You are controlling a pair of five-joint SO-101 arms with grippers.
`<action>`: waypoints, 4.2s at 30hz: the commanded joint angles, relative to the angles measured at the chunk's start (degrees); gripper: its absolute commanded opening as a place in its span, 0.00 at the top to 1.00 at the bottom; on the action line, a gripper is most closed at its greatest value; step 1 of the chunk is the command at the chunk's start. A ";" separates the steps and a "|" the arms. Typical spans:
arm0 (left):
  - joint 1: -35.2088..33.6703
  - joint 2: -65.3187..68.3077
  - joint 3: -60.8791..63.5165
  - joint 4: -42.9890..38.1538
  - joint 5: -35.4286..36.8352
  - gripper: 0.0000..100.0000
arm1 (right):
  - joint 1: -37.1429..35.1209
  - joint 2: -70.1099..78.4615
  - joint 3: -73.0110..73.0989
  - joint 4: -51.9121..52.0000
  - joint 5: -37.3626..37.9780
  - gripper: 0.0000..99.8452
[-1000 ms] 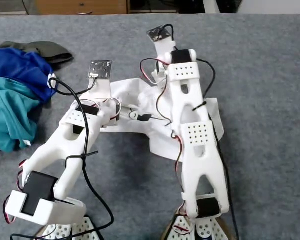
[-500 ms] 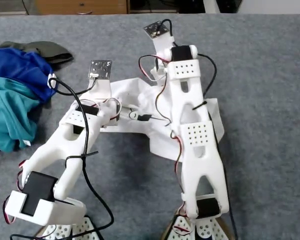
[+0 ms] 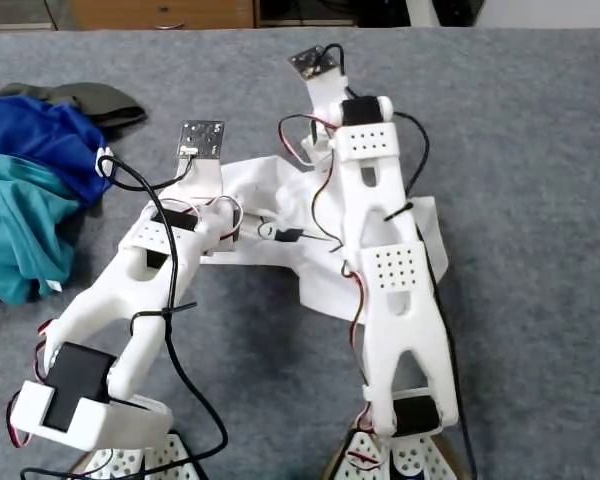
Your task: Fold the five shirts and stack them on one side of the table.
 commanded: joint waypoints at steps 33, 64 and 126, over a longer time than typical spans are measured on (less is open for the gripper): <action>-1.14 -2.07 0.00 -2.46 -0.35 0.98 | 2.33 -4.26 6.64 3.08 2.64 0.80; -1.76 -2.07 0.44 -2.81 -1.76 0.98 | 1.27 -6.37 10.95 -8.26 2.73 0.80; -7.82 -20.79 -80.18 60.22 2.55 0.98 | 19.03 -68.44 -13.85 4.40 -5.98 1.00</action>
